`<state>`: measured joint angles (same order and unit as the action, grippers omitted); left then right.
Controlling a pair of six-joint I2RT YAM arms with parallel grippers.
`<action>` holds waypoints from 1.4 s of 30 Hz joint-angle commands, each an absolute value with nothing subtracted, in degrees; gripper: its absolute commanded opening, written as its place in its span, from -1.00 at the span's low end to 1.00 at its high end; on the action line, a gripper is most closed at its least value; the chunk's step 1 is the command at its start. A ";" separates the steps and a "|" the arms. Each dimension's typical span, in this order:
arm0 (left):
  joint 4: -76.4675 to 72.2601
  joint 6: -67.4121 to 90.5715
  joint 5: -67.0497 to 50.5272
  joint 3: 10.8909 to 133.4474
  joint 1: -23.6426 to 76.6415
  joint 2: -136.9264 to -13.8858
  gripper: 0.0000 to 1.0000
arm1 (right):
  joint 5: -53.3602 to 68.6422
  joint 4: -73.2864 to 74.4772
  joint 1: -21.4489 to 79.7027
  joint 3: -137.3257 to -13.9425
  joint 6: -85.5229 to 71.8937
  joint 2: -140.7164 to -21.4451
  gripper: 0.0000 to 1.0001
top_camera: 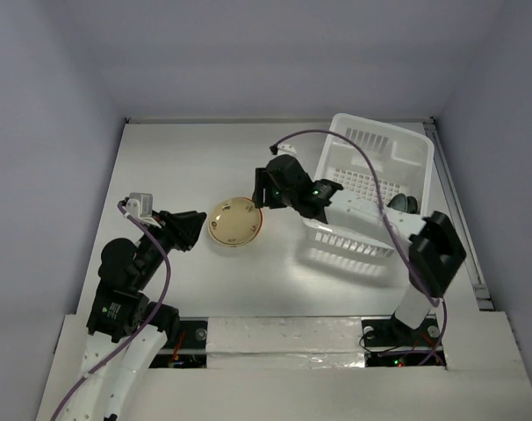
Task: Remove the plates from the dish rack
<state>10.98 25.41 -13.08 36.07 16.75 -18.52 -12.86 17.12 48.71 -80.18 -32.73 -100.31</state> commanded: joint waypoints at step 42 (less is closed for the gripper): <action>9.23 25.49 -12.22 36.30 21.36 -10.72 -0.38 | -27.16 44.82 5.71 -67.32 -19.25 -75.76 -0.43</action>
